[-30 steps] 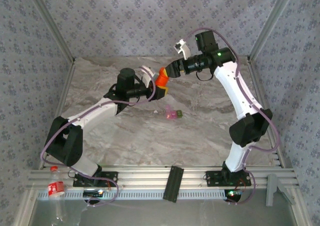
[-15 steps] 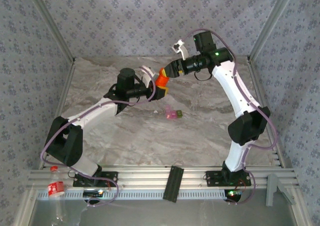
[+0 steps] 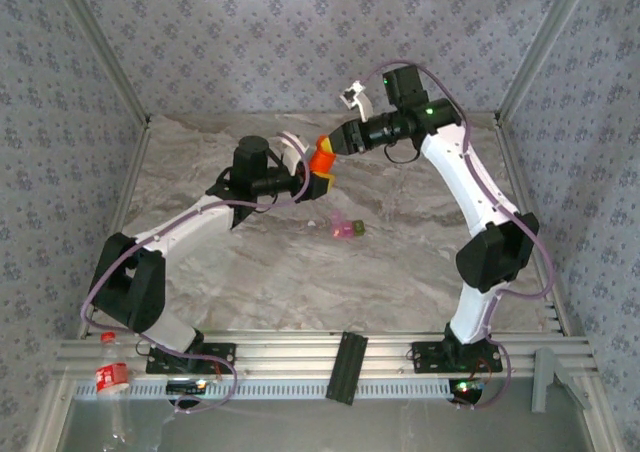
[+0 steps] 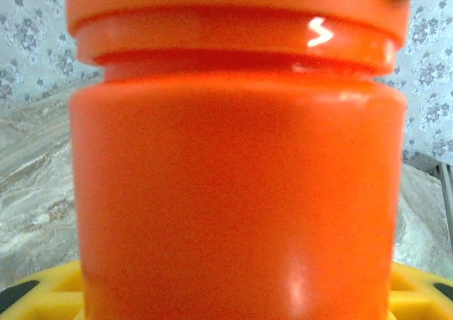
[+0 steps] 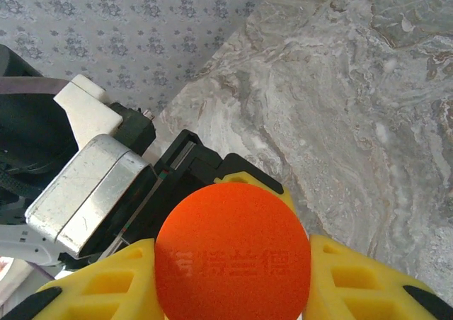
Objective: Sort the pills into containers
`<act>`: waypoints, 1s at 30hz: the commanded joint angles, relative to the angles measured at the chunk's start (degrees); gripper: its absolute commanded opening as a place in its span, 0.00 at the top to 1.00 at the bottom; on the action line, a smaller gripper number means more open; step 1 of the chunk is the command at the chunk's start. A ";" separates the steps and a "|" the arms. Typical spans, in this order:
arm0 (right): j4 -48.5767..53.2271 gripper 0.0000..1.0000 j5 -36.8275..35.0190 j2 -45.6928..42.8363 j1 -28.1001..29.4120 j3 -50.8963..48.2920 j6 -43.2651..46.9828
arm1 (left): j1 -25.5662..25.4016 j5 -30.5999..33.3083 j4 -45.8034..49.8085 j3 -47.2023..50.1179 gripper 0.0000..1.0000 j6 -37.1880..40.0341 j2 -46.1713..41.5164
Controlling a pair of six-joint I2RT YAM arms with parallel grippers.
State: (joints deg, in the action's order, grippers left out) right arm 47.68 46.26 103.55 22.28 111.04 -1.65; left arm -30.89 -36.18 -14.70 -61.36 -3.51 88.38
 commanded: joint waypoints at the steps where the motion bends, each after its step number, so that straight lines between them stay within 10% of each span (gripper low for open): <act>1: -4.76 0.67 -6.67 -1.48 2.38 -5.57 -8.70 | -0.44 2.38 -5.60 -1.93 1.00 -0.25 -3.07; 11: -21.41 0.68 -20.24 -6.29 7.40 -18.73 -30.74 | -1.35 10.06 -10.07 -0.59 1.00 -0.80 -3.00; 30: -21.26 0.67 -26.15 -7.11 8.97 -18.72 -35.70 | -2.84 17.60 -12.53 0.26 1.00 -0.80 -1.53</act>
State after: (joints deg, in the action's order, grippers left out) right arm 22.37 19.88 95.98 30.13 93.89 -33.93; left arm -32.69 -19.46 -16.51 -59.57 -5.21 88.40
